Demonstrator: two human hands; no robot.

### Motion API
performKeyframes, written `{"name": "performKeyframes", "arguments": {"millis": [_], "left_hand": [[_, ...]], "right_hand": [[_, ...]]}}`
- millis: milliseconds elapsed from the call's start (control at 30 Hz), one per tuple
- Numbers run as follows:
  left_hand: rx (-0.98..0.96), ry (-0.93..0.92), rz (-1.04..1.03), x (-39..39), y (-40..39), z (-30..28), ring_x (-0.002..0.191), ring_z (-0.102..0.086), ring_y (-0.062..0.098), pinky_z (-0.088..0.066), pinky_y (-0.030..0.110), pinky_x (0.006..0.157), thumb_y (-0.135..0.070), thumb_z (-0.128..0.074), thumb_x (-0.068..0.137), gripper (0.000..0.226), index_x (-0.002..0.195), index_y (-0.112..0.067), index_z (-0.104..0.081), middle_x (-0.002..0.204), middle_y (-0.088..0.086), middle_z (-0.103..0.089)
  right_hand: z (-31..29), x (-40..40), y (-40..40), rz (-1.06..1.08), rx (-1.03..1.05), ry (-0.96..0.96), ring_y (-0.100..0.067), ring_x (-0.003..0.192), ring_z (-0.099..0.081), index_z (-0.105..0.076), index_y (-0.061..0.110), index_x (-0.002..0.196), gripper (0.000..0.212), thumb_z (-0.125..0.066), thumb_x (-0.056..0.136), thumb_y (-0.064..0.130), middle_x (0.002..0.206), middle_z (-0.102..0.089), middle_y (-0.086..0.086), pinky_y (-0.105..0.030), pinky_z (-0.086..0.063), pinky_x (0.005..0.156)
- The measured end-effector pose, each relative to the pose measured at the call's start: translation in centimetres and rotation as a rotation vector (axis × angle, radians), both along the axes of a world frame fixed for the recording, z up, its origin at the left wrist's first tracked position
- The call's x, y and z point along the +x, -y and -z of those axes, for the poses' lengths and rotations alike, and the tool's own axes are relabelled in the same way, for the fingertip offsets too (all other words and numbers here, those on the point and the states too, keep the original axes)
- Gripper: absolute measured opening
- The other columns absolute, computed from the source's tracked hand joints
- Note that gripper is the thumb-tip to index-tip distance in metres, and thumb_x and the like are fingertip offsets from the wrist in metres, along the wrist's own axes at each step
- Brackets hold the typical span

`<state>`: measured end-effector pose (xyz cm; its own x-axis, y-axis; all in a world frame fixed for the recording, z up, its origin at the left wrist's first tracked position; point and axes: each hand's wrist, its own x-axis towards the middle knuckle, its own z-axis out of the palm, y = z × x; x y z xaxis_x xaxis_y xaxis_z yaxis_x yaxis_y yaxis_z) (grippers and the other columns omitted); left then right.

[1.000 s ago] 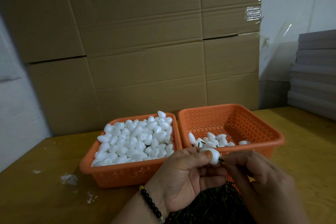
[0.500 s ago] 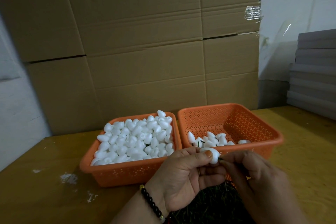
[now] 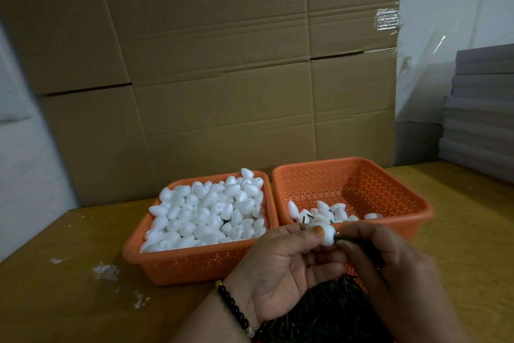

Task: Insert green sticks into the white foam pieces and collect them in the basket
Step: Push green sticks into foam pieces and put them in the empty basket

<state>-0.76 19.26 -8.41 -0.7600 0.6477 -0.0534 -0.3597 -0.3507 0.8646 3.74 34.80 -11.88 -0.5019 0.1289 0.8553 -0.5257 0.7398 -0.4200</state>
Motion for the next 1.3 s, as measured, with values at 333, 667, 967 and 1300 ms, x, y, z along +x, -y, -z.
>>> {"name": "performKeyframes", "arguments": {"millis": [333, 667, 967, 1300], "left_hand": [[-0.002, -0.018, -0.018, -0.1, 0.1, 0.1, 0.073, -0.068, 0.022, -0.059, 0.03, 0.062, -0.007, -0.068, 0.075, 0.02, 0.093, -0.001, -0.066, 0.083, 0.015, -0.066], [-0.014, -0.048, -0.016, -0.2, 0.1, 0.3, 0.072, -0.068, 0.021, -0.058, 0.029, 0.062, -0.009, -0.068, 0.075, 0.02, 0.093, 0.0, -0.064, 0.082, 0.015, -0.066], [0.037, 0.0, 0.01, -0.8, 0.4, 0.6, 0.076, -0.069, 0.023, -0.058, 0.031, 0.063, -0.016, -0.07, 0.076, 0.021, 0.089, 0.001, -0.071, 0.085, 0.017, -0.068], [0.319, 0.168, 0.061, -1.3, 1.8, 0.4, 0.08, -0.064, 0.028, -0.058, 0.039, 0.07, 0.002, -0.078, 0.069, 0.043, 0.111, -0.002, -0.064, 0.095, 0.018, -0.061]], "right_hand": [[-0.1, 0.2, 0.0, -0.03, 0.03, 0.012, 0.023, 0.083, -0.051, -0.07, 0.02, 0.085, 0.015, -0.059, 0.081, 0.03, 0.083, -0.058, 0.025, 0.006, -0.034, 0.072], [-0.3, 0.3, 0.2, -0.013, 0.035, 0.023, 0.005, 0.077, -0.057, -0.07, 0.016, 0.084, 0.023, -0.053, 0.081, 0.032, 0.08, -0.063, 0.017, 0.004, -0.036, 0.071], [-0.3, 0.5, 0.1, -0.018, 0.007, 0.073, 0.026, 0.092, -0.052, -0.065, 0.019, 0.11, 0.033, -0.071, 0.078, 0.022, 0.091, -0.067, 0.016, 0.006, -0.036, 0.078], [-0.4, 1.1, 0.1, -0.084, -0.046, 0.112, 0.009, 0.083, -0.065, -0.058, 0.022, 0.122, 0.049, -0.075, 0.076, 0.02, 0.092, -0.069, 0.016, -0.005, -0.048, 0.074]]}}
